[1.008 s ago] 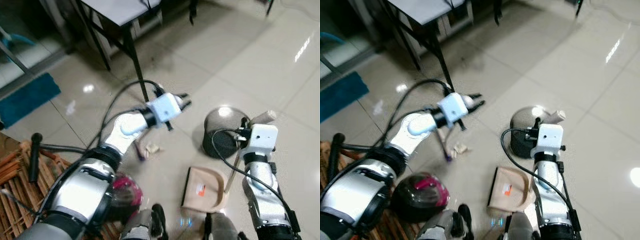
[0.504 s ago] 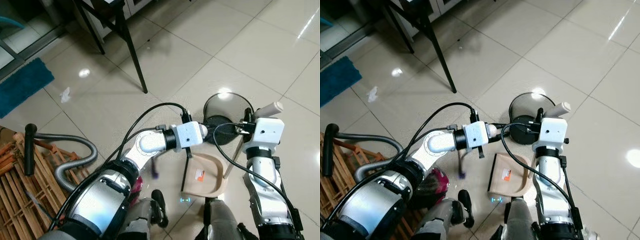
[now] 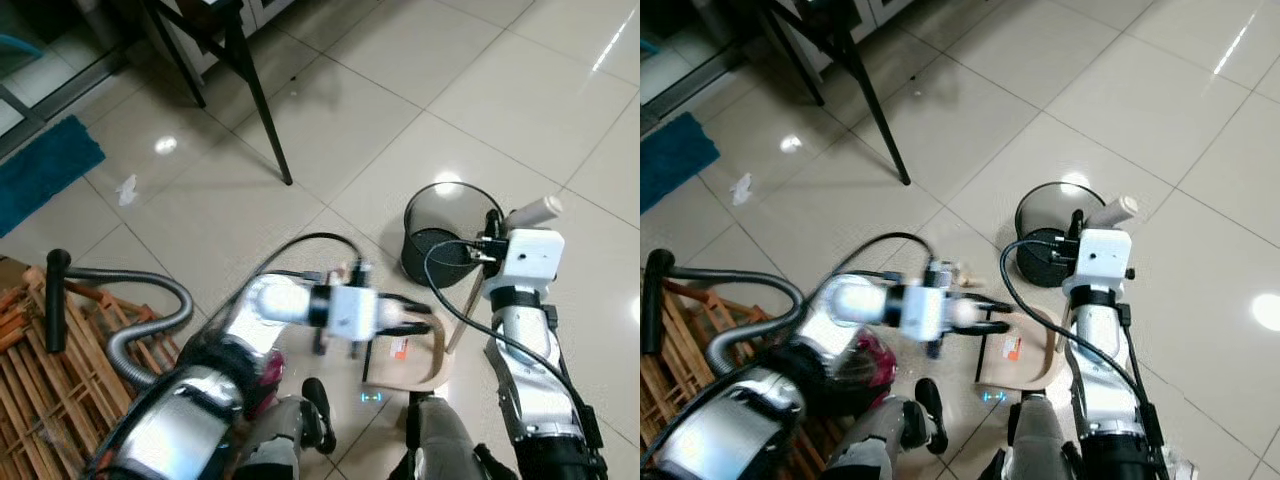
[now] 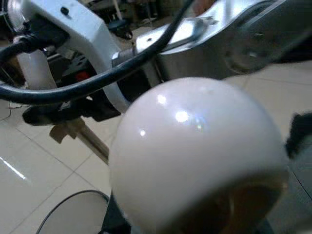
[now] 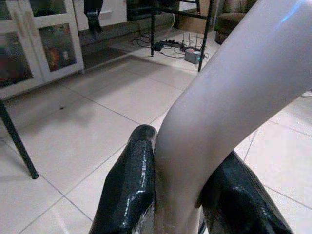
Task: Sweep floor
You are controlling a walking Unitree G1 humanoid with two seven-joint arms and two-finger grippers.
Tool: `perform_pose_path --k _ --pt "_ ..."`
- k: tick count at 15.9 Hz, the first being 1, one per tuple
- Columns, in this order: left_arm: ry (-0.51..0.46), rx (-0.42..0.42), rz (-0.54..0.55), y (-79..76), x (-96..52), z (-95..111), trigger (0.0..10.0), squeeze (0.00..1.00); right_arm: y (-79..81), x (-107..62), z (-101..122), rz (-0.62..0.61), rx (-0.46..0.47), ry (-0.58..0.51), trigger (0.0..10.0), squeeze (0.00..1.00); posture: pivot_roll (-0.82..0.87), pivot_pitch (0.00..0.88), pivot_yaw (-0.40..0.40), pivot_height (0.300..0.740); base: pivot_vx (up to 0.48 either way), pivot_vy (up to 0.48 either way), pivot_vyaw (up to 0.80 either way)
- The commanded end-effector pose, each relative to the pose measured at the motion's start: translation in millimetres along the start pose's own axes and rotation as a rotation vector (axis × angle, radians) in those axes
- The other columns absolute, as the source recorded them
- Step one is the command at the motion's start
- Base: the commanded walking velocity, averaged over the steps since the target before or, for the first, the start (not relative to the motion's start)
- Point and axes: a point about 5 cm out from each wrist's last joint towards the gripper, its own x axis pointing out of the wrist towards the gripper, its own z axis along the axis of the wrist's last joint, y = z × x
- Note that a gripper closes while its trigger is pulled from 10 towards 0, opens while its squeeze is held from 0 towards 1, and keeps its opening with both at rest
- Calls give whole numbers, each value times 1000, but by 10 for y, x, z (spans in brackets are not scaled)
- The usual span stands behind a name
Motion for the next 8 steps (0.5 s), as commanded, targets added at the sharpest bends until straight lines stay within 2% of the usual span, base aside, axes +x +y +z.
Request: perform_pose_path --k 1,4,5,7,8 --pt "-5 21 -46 -14 -76 42 10000 0 25 -79 -200 21 1 99 10000 0 1 318 155 740 0 0 0" --pt "-4 68 -96 41 -410 234 10000 0 -26 -53 -238 9 -1 101 10000 0 20 271 153 740 0 0 0" --pt "-14 69 -100 62 -479 318 10000 0 -39 -54 -252 5 0 102 10000 0 27 257 154 740 0 0 0" --pt "-19 77 -67 137 -561 432 10000 0 -61 -57 -271 -7 4 105 10000 0 30 239 156 740 0 0 0" --pt "-12 74 22 276 -643 506 10000 0 -71 -52 -269 -15 13 104 10000 0 32 225 156 740 0 0 0"
